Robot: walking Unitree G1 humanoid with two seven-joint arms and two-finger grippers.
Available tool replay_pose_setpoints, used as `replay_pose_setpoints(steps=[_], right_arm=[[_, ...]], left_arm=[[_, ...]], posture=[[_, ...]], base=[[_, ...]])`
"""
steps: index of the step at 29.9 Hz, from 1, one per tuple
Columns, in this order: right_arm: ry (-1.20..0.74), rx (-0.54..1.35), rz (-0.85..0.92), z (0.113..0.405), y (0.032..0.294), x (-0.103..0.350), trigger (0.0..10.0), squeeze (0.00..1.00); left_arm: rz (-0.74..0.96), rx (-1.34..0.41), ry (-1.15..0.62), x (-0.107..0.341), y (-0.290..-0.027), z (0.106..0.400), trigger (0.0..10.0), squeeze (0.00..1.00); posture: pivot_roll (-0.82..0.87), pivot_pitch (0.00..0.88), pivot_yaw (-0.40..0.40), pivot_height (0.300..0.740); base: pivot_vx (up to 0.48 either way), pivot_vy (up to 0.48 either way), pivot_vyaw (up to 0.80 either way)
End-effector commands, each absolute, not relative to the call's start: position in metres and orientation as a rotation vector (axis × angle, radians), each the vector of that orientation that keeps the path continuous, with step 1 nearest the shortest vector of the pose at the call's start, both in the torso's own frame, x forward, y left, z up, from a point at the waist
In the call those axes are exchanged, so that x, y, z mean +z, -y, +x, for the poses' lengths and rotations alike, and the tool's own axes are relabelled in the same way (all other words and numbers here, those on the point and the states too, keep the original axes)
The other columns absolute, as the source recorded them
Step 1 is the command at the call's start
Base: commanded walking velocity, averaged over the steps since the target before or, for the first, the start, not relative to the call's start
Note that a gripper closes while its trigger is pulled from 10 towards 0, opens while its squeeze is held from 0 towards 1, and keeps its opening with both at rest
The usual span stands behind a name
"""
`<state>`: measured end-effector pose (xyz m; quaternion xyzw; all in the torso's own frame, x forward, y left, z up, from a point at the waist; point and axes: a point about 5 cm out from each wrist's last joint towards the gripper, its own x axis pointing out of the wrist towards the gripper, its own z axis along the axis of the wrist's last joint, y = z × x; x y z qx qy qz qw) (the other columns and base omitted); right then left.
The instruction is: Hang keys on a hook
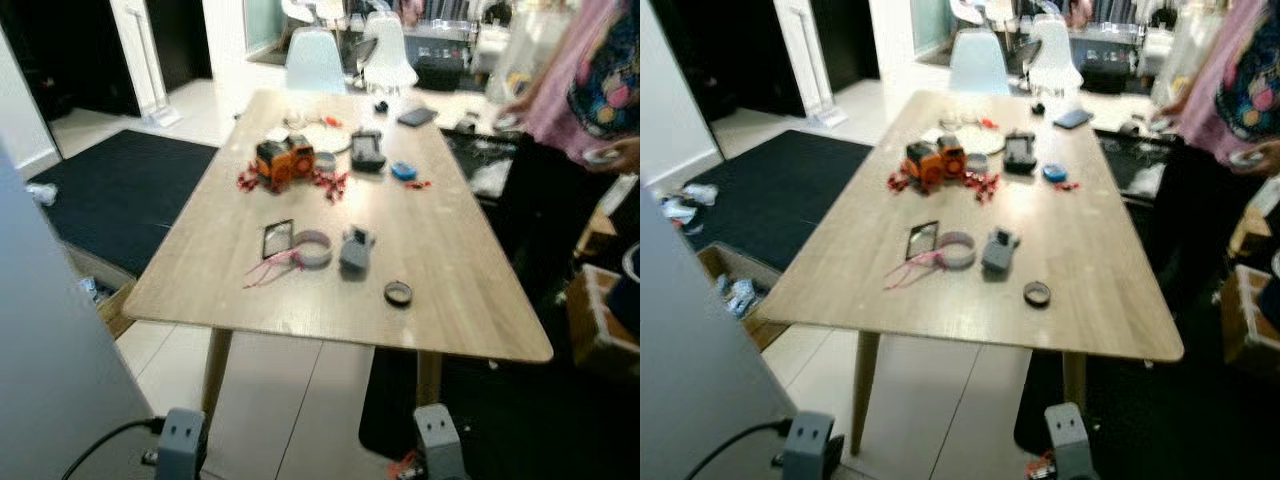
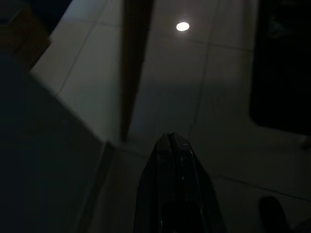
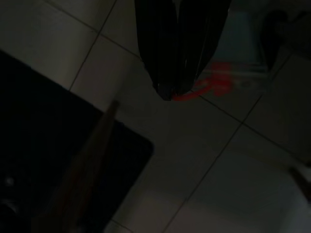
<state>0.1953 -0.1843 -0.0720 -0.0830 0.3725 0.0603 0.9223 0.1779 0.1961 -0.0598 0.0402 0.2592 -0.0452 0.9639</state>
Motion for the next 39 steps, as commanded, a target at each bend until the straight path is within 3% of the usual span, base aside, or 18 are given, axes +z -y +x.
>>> replay_pose_setpoints(steps=[1,39], right_arm=[[-0.770,0.133,-0.181,0.196,0.183,-0.072,10.0,0.00],[-0.771,0.184,-0.236,0.200,0.183,-0.070,10.0,0.00]], left_arm=[[0.081,-0.081,-0.543,-0.062,-0.197,0.174,10.0,0.00],[0.050,-0.031,-0.630,-0.074,-0.198,0.156,10.0,0.00]], posture=[[0.07,0.059,-0.025,0.740],[0.07,0.062,-0.045,0.740]], base=[[0.000,0.000,0.80],[0.000,0.000,0.80]])
